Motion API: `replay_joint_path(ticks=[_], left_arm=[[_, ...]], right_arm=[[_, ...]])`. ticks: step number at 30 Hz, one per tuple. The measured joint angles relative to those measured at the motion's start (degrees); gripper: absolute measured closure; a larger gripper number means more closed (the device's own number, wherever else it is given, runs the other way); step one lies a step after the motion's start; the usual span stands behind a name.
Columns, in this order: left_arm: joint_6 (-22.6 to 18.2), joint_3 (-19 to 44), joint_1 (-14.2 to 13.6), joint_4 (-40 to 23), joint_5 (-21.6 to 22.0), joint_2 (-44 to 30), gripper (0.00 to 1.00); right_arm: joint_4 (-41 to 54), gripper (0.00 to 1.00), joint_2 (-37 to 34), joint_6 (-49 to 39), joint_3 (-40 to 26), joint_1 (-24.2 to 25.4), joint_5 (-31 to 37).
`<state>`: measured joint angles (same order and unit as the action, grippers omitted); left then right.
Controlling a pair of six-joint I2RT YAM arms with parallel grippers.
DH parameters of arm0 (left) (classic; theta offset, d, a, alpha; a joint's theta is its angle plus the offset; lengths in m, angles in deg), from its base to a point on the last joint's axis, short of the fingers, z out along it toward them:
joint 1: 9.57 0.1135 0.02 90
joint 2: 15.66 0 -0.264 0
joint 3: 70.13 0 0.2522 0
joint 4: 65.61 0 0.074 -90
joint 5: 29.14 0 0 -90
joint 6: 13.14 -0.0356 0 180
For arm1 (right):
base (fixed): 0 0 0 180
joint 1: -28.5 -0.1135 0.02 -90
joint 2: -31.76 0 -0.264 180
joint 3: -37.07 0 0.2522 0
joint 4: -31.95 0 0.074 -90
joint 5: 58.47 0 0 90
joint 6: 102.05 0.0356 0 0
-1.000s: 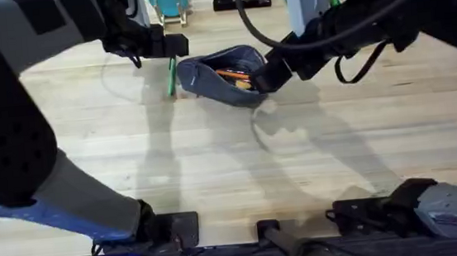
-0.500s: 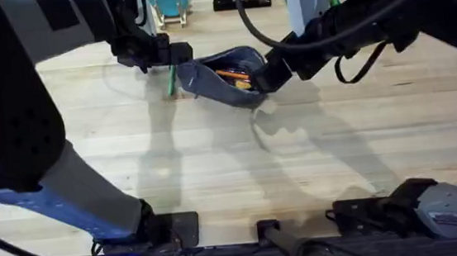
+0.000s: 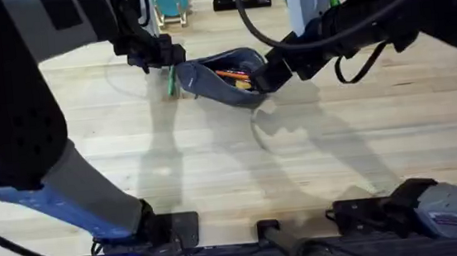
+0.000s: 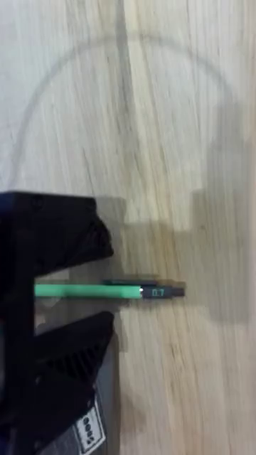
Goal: Unzip the bag, pick up the pens from the table one at a time and place them inside, then zip the bag closed.
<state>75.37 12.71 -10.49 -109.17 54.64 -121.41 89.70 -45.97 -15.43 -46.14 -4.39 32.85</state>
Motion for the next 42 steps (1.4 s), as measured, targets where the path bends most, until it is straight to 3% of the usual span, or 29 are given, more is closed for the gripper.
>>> replay_joint_path(ticks=[5,14,32,42], left_arm=[[0.03,0.0,-0.02,0.02,-0.06,-0.81,0.733],[-0.03,0.36,-0.01,0.32,-0.1,-1.08,0.945],[-0.04,0.85,-0.02,-0.06,0.02,-1.17,0.959],[-0.06,9.83,-0.02,-8.62,0.07,-2.73,0.959]], right_arm=[[0.0,0.005,0.0,0.0,0.0,0.0,0.0],[0.0,0.004,0.01,0.0,0.0,0.0,0.0],[0.0,0.005,0.0,0.0,0.0,0.0,0.29],[2.01,0.004,5.7,0.0,0.01,0.0,3.9]])
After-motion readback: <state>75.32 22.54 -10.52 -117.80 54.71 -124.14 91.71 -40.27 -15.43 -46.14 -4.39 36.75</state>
